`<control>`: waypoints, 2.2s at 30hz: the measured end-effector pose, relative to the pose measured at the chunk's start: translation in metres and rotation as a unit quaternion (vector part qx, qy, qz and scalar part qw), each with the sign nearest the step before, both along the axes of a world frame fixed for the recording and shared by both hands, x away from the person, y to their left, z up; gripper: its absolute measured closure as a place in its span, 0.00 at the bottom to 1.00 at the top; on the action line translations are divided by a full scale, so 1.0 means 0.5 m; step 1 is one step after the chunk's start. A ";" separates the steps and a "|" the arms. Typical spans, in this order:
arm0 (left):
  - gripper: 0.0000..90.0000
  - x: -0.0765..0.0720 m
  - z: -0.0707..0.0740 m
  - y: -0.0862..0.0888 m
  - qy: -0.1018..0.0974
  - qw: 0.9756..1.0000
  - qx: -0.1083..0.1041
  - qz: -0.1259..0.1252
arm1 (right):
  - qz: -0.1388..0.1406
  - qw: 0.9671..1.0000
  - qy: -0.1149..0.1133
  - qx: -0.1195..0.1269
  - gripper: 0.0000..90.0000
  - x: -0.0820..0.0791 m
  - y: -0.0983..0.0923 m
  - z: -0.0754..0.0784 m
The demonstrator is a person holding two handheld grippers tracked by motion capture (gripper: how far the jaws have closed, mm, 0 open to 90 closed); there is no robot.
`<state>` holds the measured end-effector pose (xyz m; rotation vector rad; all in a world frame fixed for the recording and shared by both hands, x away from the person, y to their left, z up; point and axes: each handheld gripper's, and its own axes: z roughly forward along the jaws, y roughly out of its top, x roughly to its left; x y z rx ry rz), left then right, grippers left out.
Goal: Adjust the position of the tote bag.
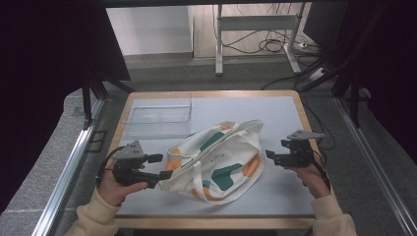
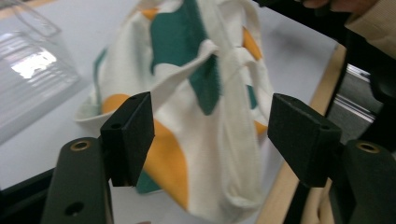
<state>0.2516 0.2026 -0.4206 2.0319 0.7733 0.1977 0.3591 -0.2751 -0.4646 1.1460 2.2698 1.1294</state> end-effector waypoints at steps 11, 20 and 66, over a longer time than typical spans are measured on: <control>0.64 0.008 -0.051 -0.048 0.039 0.996 0.075 -0.024 | 0.001 1.000 -0.002 0.000 0.24 0.001 -0.002 -0.002; 0.87 0.020 -0.063 -0.038 0.065 0.996 0.056 -0.024 | 0.000 1.000 0.000 -0.006 0.24 0.002 0.000 -0.006; 0.91 0.029 -0.072 -0.034 0.080 0.995 0.057 -0.030 | 0.153 0.983 0.041 -0.096 0.45 0.239 0.085 0.041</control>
